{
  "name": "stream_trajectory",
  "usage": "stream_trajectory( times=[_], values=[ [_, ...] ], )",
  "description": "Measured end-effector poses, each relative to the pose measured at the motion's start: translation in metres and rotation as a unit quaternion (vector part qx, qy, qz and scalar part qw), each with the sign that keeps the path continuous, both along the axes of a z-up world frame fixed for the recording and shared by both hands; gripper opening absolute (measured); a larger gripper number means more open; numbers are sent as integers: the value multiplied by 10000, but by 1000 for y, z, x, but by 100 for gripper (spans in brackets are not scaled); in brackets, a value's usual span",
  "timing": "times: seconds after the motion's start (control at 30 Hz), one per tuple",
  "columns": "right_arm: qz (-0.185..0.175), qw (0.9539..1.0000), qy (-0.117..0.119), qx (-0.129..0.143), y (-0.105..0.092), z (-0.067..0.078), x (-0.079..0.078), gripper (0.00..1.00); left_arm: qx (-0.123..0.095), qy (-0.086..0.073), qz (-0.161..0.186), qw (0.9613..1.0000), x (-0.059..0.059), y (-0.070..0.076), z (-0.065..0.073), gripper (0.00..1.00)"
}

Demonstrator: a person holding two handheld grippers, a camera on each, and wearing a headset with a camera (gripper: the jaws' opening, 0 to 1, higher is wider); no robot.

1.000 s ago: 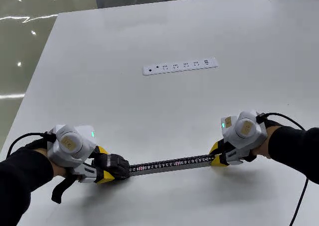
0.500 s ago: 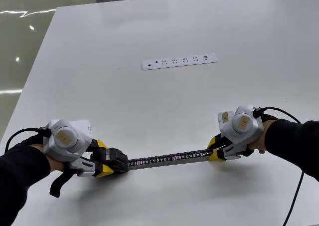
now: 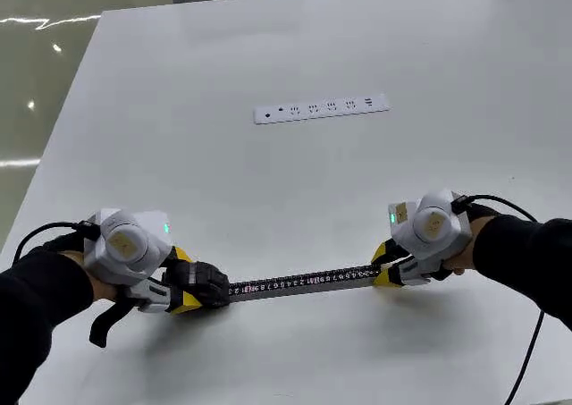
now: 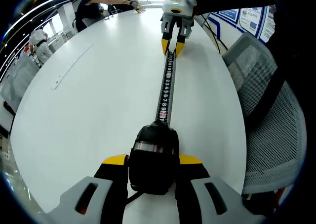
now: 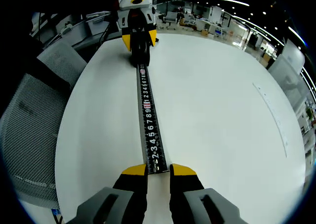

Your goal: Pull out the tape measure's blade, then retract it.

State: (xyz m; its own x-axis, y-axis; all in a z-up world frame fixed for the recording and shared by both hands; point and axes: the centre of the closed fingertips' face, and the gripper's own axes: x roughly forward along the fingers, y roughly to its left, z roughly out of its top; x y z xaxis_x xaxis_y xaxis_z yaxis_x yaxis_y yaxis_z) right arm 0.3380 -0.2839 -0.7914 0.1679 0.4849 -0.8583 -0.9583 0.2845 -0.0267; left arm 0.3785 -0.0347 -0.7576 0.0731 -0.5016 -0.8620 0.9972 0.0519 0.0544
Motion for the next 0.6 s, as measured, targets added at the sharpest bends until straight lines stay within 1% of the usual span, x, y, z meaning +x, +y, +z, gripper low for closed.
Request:
stream_trajectory(
  times=[0.1,0.23,0.27,0.3,0.33,0.43,0.5,0.53,0.57,0.6],
  values=[
    [-53,10000,-27,55,-1,4,2,15,31,-15,-37,10000,0,1,0,31],
    [-244,9993,-151,237,0,17,7,17,28,-50,-17,10000,1,1,7,30],
    [-333,9989,-182,273,-1,20,9,18,-138,3,192,9997,3,-1,12,30],
    [-439,9983,-204,310,-2,22,10,20,-230,17,256,9994,4,-3,15,30],
    [-495,9977,-241,397,-1,26,11,20,-331,-22,321,9989,6,-4,20,31],
    [-627,9966,-306,436,-3,31,11,23,-351,-18,376,9987,4,-1,24,34],
    [-717,9959,-300,464,-4,35,9,24,-417,0,520,9978,5,0,27,36],
    [-768,9954,-286,487,-5,36,9,23,-409,15,563,9976,5,1,27,37],
    [-814,9949,-300,517,-5,38,8,23,-446,54,652,9969,5,1,28,39],
    [-877,9939,-360,568,-5,40,9,25,-546,71,728,9958,5,1,31,42]
  ],
)
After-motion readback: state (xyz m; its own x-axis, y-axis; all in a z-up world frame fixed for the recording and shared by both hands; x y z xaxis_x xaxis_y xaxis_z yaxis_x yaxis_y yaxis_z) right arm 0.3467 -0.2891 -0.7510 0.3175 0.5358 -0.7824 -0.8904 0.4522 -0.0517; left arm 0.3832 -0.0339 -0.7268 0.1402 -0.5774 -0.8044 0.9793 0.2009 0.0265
